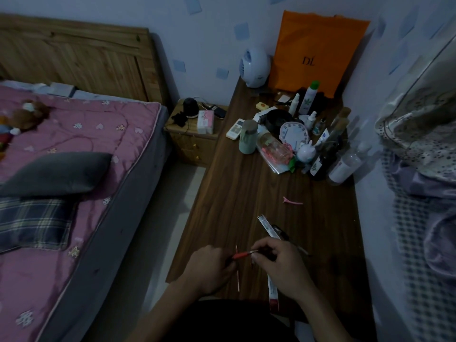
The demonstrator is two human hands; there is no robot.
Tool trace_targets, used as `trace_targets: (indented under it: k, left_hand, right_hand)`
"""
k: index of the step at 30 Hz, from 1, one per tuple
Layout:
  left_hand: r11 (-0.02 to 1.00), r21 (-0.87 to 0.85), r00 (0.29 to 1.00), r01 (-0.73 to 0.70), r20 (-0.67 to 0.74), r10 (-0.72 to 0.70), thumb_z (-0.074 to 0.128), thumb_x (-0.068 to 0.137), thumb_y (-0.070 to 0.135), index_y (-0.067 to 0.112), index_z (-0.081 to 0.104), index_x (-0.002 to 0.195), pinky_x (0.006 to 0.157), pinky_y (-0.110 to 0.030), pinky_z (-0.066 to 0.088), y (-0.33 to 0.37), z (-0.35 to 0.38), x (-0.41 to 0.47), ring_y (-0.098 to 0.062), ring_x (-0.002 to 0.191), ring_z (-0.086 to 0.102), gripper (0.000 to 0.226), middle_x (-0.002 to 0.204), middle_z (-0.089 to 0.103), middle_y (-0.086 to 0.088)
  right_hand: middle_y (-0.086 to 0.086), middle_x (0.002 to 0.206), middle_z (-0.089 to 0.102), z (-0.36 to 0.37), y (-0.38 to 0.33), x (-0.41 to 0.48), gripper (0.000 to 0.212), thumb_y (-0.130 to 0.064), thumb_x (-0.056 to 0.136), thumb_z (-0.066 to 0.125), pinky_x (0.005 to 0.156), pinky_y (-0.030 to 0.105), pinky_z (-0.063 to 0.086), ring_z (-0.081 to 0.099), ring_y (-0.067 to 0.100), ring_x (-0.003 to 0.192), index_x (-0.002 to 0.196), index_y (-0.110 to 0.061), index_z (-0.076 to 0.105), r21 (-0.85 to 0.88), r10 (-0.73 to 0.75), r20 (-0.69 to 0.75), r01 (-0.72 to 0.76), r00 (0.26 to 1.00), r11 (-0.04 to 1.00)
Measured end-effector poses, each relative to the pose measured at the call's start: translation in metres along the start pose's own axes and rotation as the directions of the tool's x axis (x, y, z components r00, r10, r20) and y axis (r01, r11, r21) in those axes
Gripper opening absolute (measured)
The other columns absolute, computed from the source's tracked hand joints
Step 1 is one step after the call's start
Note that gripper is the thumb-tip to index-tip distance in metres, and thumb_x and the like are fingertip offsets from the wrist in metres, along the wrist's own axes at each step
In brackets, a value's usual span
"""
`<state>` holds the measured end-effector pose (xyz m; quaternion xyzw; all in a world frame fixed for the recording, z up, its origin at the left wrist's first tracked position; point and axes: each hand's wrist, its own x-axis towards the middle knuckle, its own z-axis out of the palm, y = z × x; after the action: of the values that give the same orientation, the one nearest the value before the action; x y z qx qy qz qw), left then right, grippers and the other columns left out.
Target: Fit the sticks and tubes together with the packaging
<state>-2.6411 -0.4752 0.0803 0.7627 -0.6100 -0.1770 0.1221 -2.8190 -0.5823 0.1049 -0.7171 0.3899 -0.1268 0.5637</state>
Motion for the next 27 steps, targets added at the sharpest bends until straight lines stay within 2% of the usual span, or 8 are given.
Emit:
trace_targets:
  k: [6, 9, 12, 17, 21, 27]
  left_hand:
    - [1.000, -0.007, 1.000, 0.002, 0.023, -0.002, 0.036, 0.079, 0.051, 0.018, 0.053, 0.070, 0.055, -0.027, 0.032, -0.0003, -0.0003, -0.0020, -0.026, 0.071, 0.066, 0.038, 0.072, 0.068, -0.008]
    - [1.000, 0.006, 1.000, 0.004, 0.023, -0.004, 0.034, 0.080, 0.052, 0.017, 0.054, 0.072, 0.057, -0.029, 0.033, -0.0010, -0.0002, -0.0034, -0.029, 0.076, 0.066, 0.040, 0.077, 0.069, -0.010]
    - [1.000, 0.003, 0.999, 0.008, 0.031, -0.008, 0.036, 0.080, 0.050, 0.015, 0.058, 0.079, 0.061, -0.034, 0.042, -0.0010, -0.0007, -0.0034, -0.031, 0.082, 0.065, 0.042, 0.082, 0.070, -0.011]
    - [1.000, 0.004, 0.999, 0.026, 0.026, -0.026, 0.034, 0.080, 0.050, 0.014, 0.059, 0.082, 0.066, -0.037, 0.048, -0.0013, -0.0012, -0.0057, -0.032, 0.085, 0.065, 0.044, 0.085, 0.070, -0.010]
    - [1.000, -0.017, 0.999, 0.015, 0.050, -0.014, 0.036, 0.083, 0.049, 0.018, 0.057, 0.075, 0.059, -0.029, 0.037, -0.0022, -0.0013, -0.0081, -0.026, 0.076, 0.066, 0.038, 0.078, 0.069, -0.005]
    - [0.999, -0.014, 0.997, 0.035, 0.065, -0.034, 0.035, 0.081, 0.050, 0.017, 0.057, 0.077, 0.062, -0.033, 0.043, -0.0045, -0.0002, -0.0070, -0.027, 0.078, 0.066, 0.040, 0.080, 0.069, -0.006]
  right_hand:
    - [-0.012, 0.085, 0.073, 0.0001, -0.0007, -0.0012, 0.004, -0.030, 0.089, 0.069, 0.066, 0.014, 0.052, 0.069, 0.003, 0.083, 0.088, -0.033, 0.072, -0.009, 0.012, 0.005, -0.012, 1.000, 1.000]
    - [-0.019, 0.095, 0.072, 0.0001, -0.0023, -0.0024, 0.022, -0.022, 0.085, 0.074, 0.072, 0.015, 0.055, 0.070, 0.002, 0.091, 0.094, -0.041, 0.070, 0.021, -0.011, 0.003, 0.011, 1.000, 1.000]
    - [-0.022, 0.097, 0.072, 0.0017, -0.0024, -0.0028, 0.034, -0.015, 0.084, 0.074, 0.074, 0.012, 0.054, 0.068, 0.000, 0.094, 0.092, -0.047, 0.070, -0.010, -0.038, 0.014, 0.038, 0.999, 0.999]
    - [-0.018, 0.088, 0.073, 0.0065, -0.0013, -0.0004, 0.021, -0.019, 0.086, 0.073, 0.072, 0.019, 0.057, 0.070, 0.002, 0.087, 0.087, -0.040, 0.072, -0.048, -0.018, 0.002, 0.018, 1.000, 0.999]
    - [-0.016, 0.087, 0.072, 0.0090, -0.0004, 0.0010, 0.010, -0.023, 0.088, 0.071, 0.079, 0.029, 0.058, 0.068, 0.002, 0.086, 0.088, -0.032, 0.072, -0.075, 0.014, 0.022, -0.013, 1.000, 0.997]
    - [-0.021, 0.088, 0.071, 0.0087, -0.0022, 0.0018, 0.012, -0.022, 0.087, 0.072, 0.075, 0.021, 0.056, 0.068, 0.000, 0.087, 0.088, -0.034, 0.071, -0.095, -0.003, 0.026, 0.005, 1.000, 0.995]
